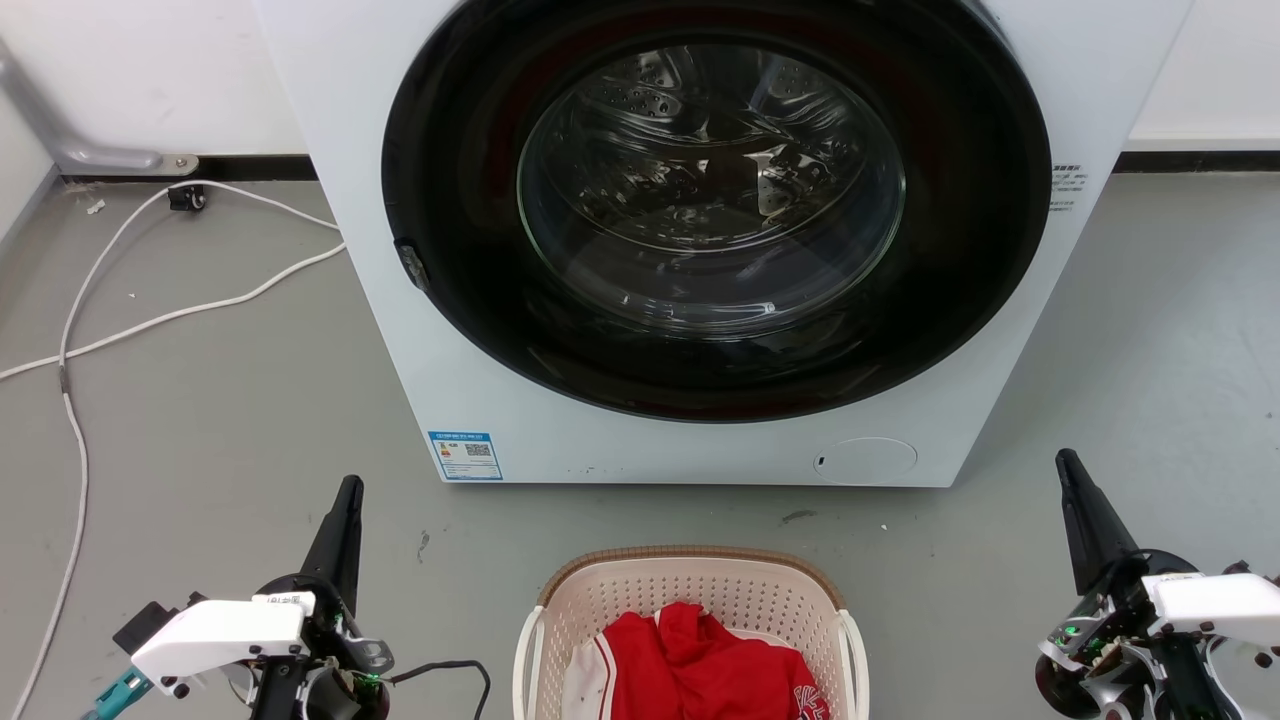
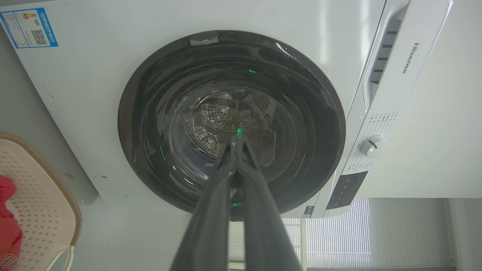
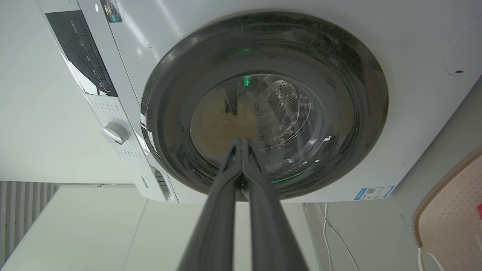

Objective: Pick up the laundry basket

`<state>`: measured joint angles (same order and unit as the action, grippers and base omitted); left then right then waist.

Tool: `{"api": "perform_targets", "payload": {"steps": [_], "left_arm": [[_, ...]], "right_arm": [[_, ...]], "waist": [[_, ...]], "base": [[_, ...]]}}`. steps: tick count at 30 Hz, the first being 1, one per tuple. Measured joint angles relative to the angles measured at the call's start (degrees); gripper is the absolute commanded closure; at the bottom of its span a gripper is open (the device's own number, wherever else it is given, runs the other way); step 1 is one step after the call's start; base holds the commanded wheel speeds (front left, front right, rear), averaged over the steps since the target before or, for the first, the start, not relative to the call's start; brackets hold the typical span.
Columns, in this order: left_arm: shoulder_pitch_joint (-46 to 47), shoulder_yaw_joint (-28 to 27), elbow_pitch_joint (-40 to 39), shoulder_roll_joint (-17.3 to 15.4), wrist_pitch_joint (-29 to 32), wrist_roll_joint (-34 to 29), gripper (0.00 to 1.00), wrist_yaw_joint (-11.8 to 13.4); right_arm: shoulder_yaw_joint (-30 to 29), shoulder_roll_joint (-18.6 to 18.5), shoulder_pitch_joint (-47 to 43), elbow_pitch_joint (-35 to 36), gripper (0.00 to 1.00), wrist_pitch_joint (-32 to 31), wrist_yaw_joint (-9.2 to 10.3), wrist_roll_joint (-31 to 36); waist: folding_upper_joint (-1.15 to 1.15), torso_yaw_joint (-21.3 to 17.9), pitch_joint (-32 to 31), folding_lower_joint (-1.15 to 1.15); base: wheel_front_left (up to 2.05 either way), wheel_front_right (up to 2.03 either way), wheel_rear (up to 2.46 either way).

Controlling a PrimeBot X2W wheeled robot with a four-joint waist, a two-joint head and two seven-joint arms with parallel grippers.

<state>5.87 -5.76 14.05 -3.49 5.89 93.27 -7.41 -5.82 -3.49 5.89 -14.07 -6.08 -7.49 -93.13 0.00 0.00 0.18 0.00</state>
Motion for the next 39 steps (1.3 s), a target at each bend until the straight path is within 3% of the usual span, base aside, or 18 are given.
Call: {"api": "perform_targets", "payload": {"steps": [36, 37, 39], "left_arm": [[0.0, -0.3, 0.0, 0.2, 0.3, -0.3, 1.00, 0.0], [-0.2, -0.3, 0.4, 0.3, 0.2, -0.3, 0.00, 0.0], [-1.1, -0.2, 1.4, 0.5, 0.2, -0.3, 0.00, 0.1]], "right_arm": [[-0.3, 0.2, 0.0, 0.0, 1.00, -0.1, 0.00, 0.3], [-0.2, 0.2, -0.2, -0.4, 0.00, -0.1, 0.00, 0.3], [-0.2, 0.3, -1.2, -1.4, 0.00, 0.0, 0.00, 0.3]], "waist": [[0.00, 0.0, 0.0, 0.00], [0.00, 0.0, 0.0, 0.00], [0.00, 0.0, 0.0, 0.00]], "base": [[0.00, 0.00, 0.00], [0.00, 0.00, 0.00], [0.00, 0.00, 0.00]]}}
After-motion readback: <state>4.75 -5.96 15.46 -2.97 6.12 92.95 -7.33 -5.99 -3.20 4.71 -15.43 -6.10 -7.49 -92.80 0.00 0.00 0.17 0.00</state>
